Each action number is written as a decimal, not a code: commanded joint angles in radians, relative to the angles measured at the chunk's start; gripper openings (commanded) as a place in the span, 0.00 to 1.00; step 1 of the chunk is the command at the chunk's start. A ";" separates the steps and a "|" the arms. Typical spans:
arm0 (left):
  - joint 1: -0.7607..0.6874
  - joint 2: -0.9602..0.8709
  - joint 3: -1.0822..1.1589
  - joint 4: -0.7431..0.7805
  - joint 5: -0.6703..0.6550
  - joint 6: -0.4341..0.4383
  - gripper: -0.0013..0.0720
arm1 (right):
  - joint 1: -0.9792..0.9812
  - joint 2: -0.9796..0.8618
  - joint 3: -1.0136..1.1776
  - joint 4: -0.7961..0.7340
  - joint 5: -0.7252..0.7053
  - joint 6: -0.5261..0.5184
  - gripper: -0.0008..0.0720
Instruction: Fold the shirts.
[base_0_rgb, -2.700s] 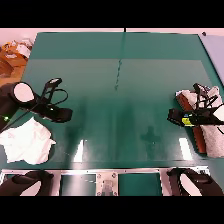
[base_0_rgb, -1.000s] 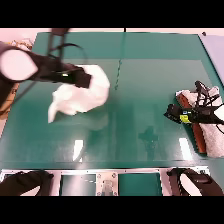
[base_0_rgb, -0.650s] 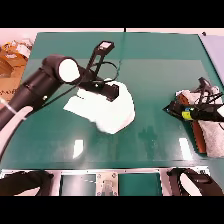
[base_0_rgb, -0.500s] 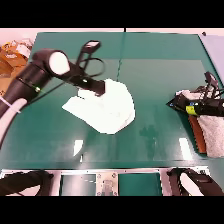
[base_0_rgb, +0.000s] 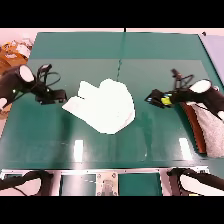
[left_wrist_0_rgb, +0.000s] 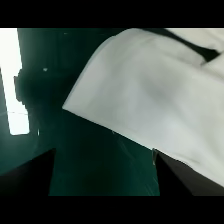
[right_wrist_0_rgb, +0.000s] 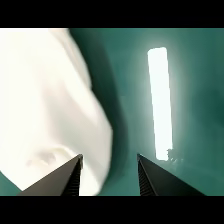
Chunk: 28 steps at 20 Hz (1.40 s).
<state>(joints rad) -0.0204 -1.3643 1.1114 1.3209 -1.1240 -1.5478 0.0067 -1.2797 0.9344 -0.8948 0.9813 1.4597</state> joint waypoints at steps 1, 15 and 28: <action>0.052 -0.040 -0.129 -0.093 0.154 0.016 0.98 | 0.142 -0.146 0.104 0.068 -0.021 -0.058 0.56; -0.043 -0.161 -0.133 -0.433 0.191 0.273 0.05 | 0.283 -0.281 0.206 0.049 -0.009 -0.059 0.04; -0.043 0.350 0.621 -0.102 0.033 0.090 0.05 | 0.023 0.366 0.515 0.023 -0.040 -0.055 0.03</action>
<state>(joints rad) -0.0635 -1.1069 1.5196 1.2076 -1.0786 -1.4441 0.0513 -1.1007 1.4094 -0.8692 1.0027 1.4036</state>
